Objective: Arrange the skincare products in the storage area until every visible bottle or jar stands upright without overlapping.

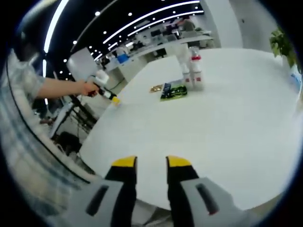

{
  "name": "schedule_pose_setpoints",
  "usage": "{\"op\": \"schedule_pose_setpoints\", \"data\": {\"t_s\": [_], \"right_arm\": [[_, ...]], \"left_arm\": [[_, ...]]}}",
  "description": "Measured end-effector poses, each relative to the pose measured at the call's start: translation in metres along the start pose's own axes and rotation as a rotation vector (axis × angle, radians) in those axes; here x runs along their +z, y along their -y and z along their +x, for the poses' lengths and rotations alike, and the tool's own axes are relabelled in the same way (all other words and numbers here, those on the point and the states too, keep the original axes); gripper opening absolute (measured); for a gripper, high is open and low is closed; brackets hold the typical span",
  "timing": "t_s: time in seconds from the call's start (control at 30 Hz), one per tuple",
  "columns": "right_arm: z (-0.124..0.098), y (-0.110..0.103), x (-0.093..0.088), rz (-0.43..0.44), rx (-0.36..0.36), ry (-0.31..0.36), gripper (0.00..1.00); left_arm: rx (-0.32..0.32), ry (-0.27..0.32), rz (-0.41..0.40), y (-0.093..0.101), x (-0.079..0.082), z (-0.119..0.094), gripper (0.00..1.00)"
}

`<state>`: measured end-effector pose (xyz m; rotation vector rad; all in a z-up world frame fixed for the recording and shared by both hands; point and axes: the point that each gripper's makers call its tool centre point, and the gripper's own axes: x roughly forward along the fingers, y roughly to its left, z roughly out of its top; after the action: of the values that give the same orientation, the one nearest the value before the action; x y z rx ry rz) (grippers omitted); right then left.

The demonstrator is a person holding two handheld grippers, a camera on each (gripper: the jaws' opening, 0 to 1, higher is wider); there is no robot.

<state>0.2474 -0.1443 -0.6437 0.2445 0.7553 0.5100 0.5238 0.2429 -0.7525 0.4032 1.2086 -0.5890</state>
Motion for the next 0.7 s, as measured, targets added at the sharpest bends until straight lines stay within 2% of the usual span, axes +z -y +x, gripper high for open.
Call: {"op": "schedule_pose_setpoints", "data": {"t_s": [0.07, 0.23, 0.4, 0.47, 0.5, 0.53, 0.7], "right_arm": [[0.000, 0.000, 0.001, -0.004, -0.002, 0.000, 0.23], [0.001, 0.000, 0.001, -0.005, -0.004, -0.008, 0.23], [0.002, -0.001, 0.000, -0.008, -0.005, -0.020, 0.23], [0.003, -0.001, 0.000, -0.004, -0.005, -0.021, 0.23], [0.004, 0.000, 0.000, -0.001, -0.006, -0.022, 0.23], [0.004, -0.001, 0.001, -0.003, -0.005, -0.022, 0.23], [0.006, -0.004, 0.004, -0.016, 0.004, -0.021, 0.23]], "left_arm": [[-0.005, -0.036, 0.045, 0.002, -0.007, 0.004, 0.71], [0.011, -0.108, 0.158, 0.001, -0.019, 0.011, 0.58], [0.009, -0.077, 0.125, 0.002, -0.016, 0.010, 0.55], [-0.018, -0.074, 0.110, 0.008, -0.018, 0.009, 0.52], [-0.055, -0.080, 0.062, 0.013, -0.021, 0.009, 0.49], [-0.025, -0.060, 0.073, 0.006, -0.017, 0.009, 0.49], [-0.018, -0.047, 0.038, 0.007, -0.018, 0.008, 0.45]]}}
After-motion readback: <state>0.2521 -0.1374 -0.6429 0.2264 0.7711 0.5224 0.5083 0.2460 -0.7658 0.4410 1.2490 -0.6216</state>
